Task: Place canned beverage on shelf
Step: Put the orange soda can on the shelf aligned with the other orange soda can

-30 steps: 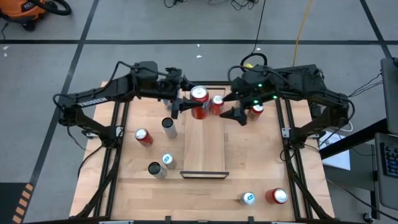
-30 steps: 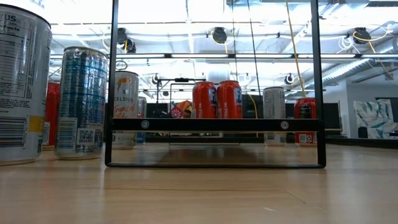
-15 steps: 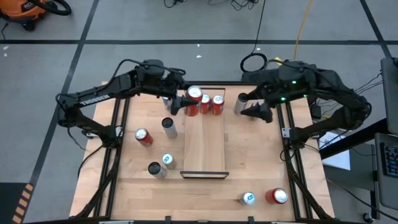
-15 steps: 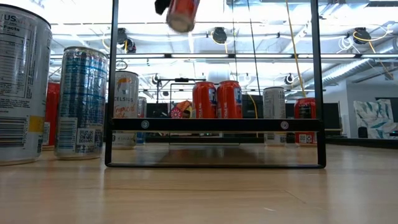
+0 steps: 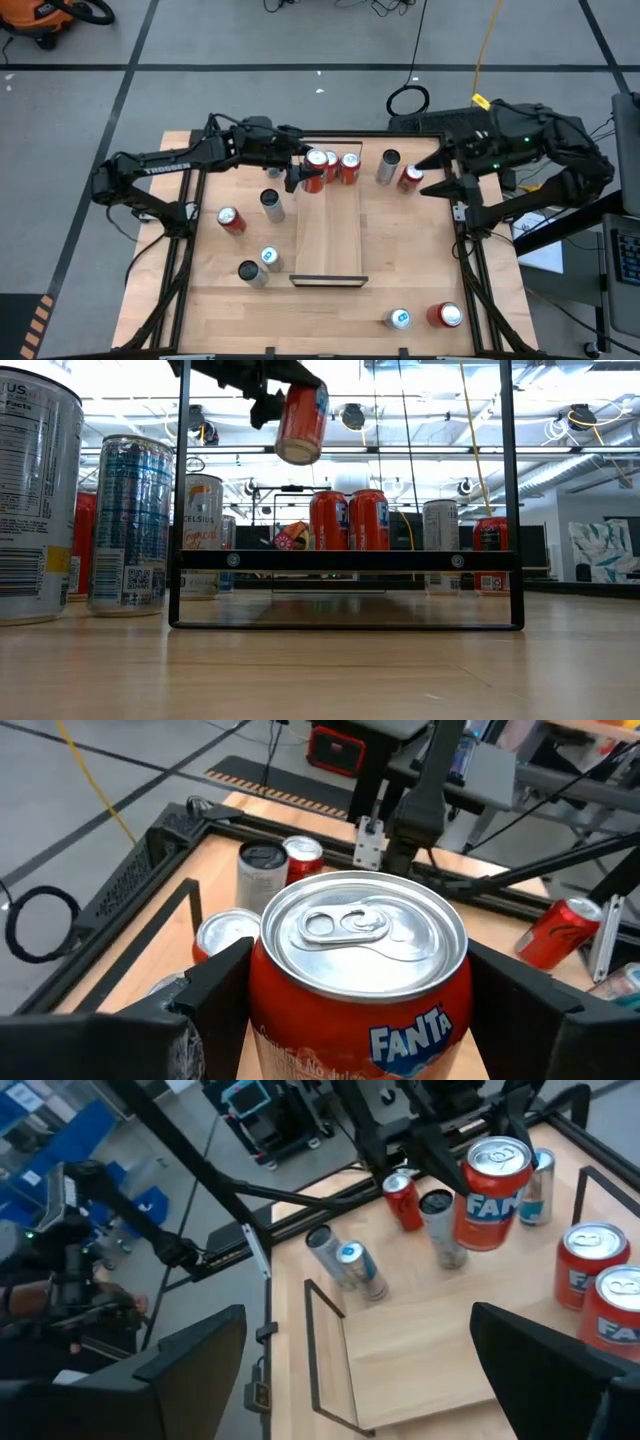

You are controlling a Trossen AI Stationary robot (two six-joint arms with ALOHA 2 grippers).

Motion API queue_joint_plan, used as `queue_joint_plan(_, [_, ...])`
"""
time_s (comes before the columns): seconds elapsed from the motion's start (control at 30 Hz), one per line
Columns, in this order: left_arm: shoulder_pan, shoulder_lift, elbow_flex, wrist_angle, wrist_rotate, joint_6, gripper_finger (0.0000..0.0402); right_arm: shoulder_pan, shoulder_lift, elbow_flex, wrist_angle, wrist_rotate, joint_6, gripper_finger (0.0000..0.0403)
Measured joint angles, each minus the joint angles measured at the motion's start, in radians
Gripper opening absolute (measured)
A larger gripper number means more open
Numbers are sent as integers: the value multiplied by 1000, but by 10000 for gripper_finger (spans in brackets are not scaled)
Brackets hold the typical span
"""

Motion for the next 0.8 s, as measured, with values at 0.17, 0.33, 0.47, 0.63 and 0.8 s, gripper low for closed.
queue_joint_plan(0.17, [-19,0,1,30,-4,-19,287,6,-10,0,0,1,-47,361])
queue_joint_plan(0.33, [-34,0,1,27,-7,-22,287,6,-9,0,0,0,-87,361])
queue_joint_plan(0.47, [-46,0,1,63,-23,-19,287,6,-8,0,1,0,-110,361])
queue_joint_plan(0.63, [-27,-17,2,109,-37,48,287,6,-7,0,1,0,-106,361])
queue_joint_plan(0.8, [12,-24,-36,110,-32,112,287,6,-7,0,1,3,-77,361])
